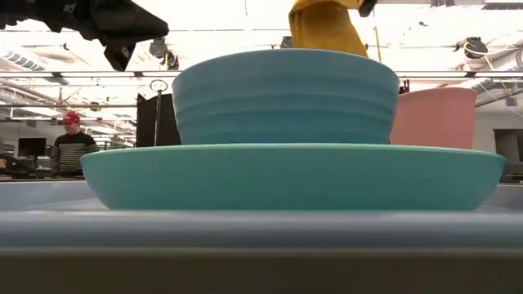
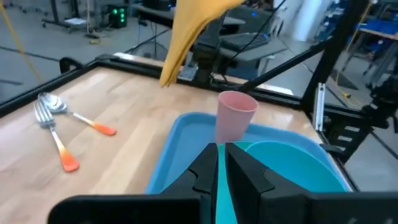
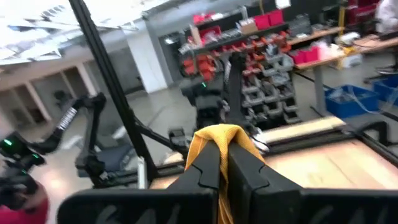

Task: Set up tray
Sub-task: Put the yellow table napkin on the blue tray to the left of the light blue plate

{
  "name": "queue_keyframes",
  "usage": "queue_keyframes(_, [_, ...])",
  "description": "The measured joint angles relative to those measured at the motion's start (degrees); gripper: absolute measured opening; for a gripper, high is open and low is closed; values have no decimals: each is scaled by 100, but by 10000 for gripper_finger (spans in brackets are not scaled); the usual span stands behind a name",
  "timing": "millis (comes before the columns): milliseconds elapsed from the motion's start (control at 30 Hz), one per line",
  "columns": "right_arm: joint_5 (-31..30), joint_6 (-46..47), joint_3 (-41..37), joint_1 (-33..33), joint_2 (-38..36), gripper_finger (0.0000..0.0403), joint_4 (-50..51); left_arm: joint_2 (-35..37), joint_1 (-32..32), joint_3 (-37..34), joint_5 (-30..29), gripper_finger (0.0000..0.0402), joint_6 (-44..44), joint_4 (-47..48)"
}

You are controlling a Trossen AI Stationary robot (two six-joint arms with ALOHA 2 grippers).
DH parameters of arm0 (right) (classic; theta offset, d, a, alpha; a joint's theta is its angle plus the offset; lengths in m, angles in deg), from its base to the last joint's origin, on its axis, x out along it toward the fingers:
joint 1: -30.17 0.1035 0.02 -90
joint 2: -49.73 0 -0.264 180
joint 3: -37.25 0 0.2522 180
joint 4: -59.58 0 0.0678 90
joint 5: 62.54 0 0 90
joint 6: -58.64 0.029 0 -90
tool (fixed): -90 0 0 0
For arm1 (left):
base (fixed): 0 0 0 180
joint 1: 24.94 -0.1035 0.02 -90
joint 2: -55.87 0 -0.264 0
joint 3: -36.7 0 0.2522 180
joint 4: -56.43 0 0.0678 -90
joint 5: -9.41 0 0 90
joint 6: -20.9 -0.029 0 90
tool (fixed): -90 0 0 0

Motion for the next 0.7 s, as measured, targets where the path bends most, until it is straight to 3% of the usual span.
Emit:
queue_keyframes(200, [756,508,0,-362,544,0,-818,-366,-111,-2,-17,33,20,-15])
queue_keyframes(433, [1232,994,0,-571,1084,0,-2058,-706,-255,-2,-414,33,-110,-300])
queue_keyframes(700, [1607,1534,23,-849,1542,0,-2198,-984,-516,-2,-322,33,-114,-138])
